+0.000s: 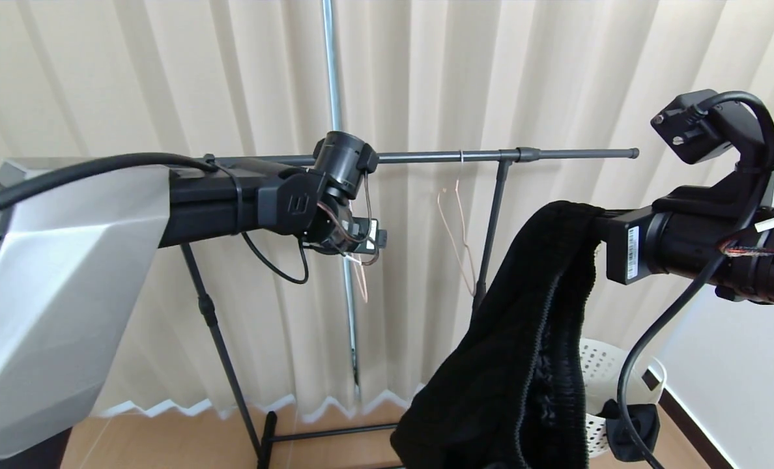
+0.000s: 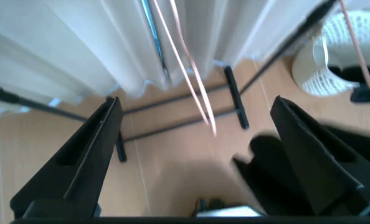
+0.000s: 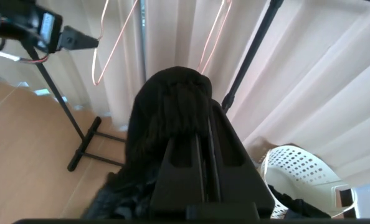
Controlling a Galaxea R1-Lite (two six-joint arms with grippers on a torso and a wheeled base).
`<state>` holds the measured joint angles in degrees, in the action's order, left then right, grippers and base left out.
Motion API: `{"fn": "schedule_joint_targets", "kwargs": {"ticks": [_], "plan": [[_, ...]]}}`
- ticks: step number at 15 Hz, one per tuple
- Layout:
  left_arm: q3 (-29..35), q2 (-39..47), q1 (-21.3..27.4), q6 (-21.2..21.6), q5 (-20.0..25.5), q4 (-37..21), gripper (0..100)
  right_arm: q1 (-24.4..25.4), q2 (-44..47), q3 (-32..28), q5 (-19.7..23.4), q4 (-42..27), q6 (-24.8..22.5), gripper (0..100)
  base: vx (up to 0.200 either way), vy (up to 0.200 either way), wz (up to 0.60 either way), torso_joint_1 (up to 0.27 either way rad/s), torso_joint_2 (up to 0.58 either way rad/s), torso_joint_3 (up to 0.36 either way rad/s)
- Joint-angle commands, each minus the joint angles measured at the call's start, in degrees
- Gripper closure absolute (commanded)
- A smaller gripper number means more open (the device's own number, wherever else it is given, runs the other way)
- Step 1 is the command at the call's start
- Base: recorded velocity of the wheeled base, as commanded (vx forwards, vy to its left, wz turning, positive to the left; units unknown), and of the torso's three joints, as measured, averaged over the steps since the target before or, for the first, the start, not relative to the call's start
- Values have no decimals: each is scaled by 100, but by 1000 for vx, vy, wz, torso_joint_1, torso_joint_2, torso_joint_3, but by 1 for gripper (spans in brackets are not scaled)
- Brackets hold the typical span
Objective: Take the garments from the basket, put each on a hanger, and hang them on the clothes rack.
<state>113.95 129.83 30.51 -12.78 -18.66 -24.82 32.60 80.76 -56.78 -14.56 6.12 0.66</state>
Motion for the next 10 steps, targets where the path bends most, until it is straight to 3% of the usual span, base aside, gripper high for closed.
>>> {"fn": "schedule_joint_targets", "kwargs": {"ticks": [1,10], "plan": [[65,447,-133,12,3,250,0,1,-34,45,-3,3,4,100,0,0,0,0,0,0],[65,904,-125,3,12,1410,0,10,-8,106,14,12,4,100,0,0,0,0,0,0]]}}
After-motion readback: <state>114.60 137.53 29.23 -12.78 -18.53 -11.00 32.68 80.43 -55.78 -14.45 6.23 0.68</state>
